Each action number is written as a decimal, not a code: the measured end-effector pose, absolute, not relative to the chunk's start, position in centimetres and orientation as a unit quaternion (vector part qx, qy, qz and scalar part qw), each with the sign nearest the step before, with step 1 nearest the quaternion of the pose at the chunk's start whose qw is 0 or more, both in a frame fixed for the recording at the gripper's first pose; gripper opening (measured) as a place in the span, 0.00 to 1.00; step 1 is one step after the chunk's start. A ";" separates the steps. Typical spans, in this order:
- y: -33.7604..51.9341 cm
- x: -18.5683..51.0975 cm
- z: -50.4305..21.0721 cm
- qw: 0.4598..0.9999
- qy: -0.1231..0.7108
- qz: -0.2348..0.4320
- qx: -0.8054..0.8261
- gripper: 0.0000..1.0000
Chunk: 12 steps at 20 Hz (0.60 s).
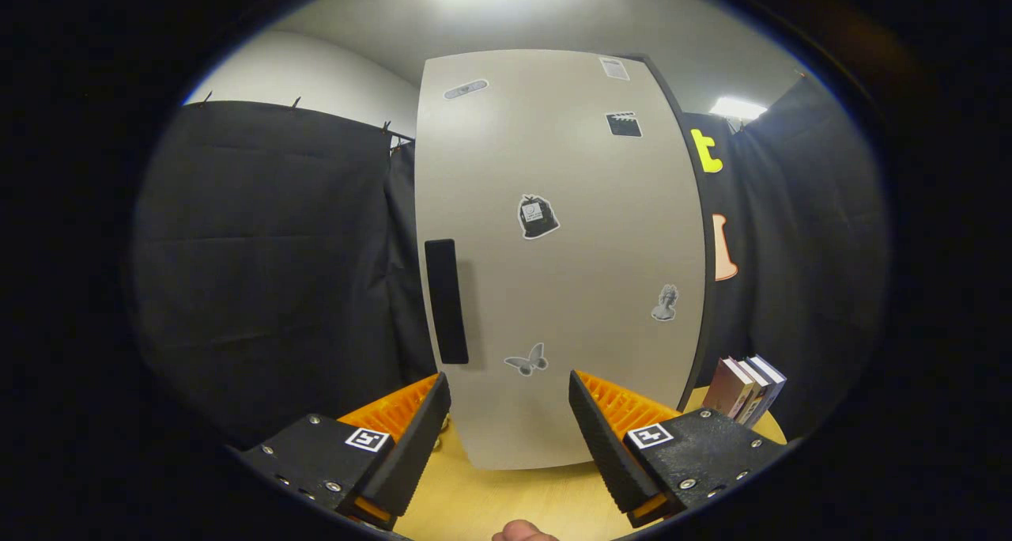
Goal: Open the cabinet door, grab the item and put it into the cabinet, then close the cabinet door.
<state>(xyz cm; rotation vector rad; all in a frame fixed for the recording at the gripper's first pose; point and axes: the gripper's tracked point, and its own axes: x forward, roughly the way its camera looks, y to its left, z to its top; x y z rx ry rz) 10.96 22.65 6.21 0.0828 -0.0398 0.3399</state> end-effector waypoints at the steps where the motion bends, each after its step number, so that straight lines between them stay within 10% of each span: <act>1: 22.6 11.1 6.3 0.985 -0.022 0.167 0.040 0.93; 12: 22.6 12.1 6.6 0.986 -0.036 0.161 0.022 0.93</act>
